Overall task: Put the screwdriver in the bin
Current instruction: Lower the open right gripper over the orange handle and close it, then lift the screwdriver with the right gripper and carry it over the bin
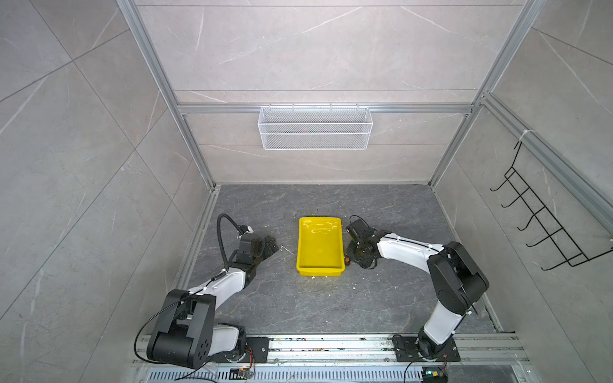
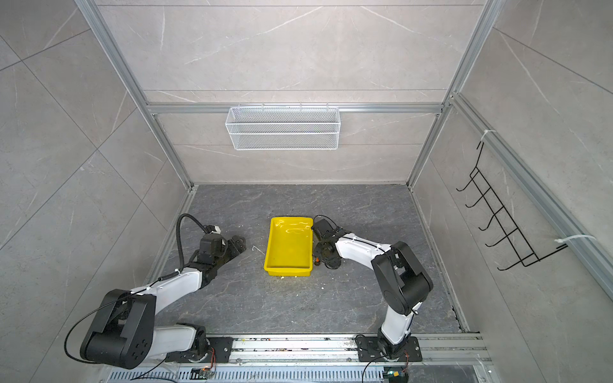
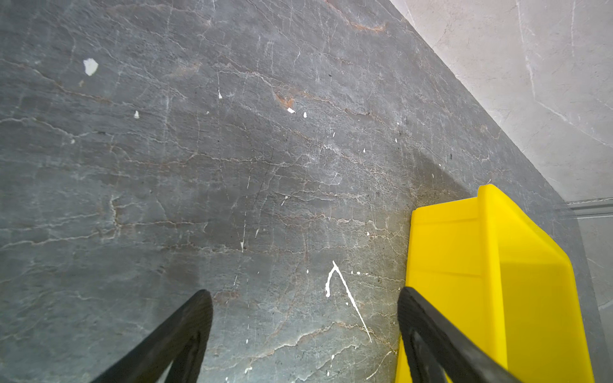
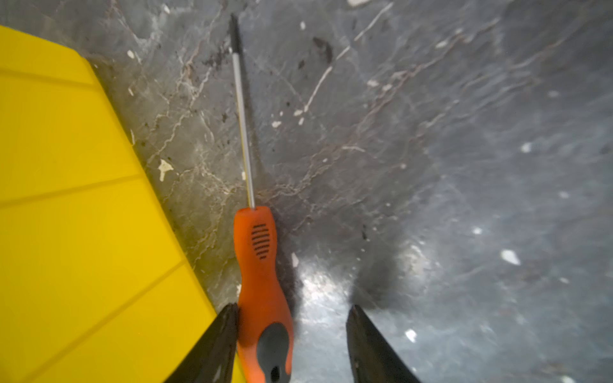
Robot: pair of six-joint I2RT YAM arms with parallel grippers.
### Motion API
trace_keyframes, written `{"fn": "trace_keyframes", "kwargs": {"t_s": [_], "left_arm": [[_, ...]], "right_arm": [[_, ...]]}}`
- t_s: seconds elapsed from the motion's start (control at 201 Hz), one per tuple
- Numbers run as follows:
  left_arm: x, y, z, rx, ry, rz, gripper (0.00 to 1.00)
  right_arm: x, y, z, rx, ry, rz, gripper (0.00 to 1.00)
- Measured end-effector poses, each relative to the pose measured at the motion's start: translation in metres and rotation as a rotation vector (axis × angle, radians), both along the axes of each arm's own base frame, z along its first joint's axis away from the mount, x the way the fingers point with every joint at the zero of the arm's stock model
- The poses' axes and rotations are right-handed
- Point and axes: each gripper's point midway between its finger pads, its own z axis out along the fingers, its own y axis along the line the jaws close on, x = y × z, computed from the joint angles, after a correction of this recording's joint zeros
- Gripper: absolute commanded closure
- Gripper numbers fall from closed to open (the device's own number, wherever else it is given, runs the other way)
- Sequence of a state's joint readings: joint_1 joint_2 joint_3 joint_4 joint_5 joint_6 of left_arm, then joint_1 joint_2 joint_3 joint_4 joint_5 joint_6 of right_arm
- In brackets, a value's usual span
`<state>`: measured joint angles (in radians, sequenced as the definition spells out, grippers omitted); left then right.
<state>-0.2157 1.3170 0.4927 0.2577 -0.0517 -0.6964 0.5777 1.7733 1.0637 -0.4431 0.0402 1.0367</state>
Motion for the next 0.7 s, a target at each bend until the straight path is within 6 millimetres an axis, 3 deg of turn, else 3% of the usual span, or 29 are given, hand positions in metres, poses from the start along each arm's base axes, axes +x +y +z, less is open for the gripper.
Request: {"fn": "trace_keyframes", "kwargs": {"t_s": [0.11,0.363,0.443,0.513,0.697], "left_arm": [[-0.001,0.0,-0.001,0.002,0.007,0.0,0.11],[-0.003,0.001,-0.004,0.004,0.021,0.0,0.11],[-0.003,0.001,-0.004,0.005,0.023,-0.001,0.1],[-0.003,0.0,-0.004,0.004,0.023,-0.001,0.1],[-0.002,-0.003,-0.001,-0.009,0.019,-0.015,0.12]], "right_arm": [[0.005,0.006,-0.005,0.017,0.002,-0.006,0.56],[0.013,0.014,-0.005,0.052,-0.015,-0.017,0.62],[0.012,0.015,-0.005,0.053,-0.014,-0.019,0.74],[0.012,0.014,-0.006,0.049,-0.016,-0.026,0.91],[0.003,0.004,0.003,0.032,-0.025,-0.037,0.92]]}}
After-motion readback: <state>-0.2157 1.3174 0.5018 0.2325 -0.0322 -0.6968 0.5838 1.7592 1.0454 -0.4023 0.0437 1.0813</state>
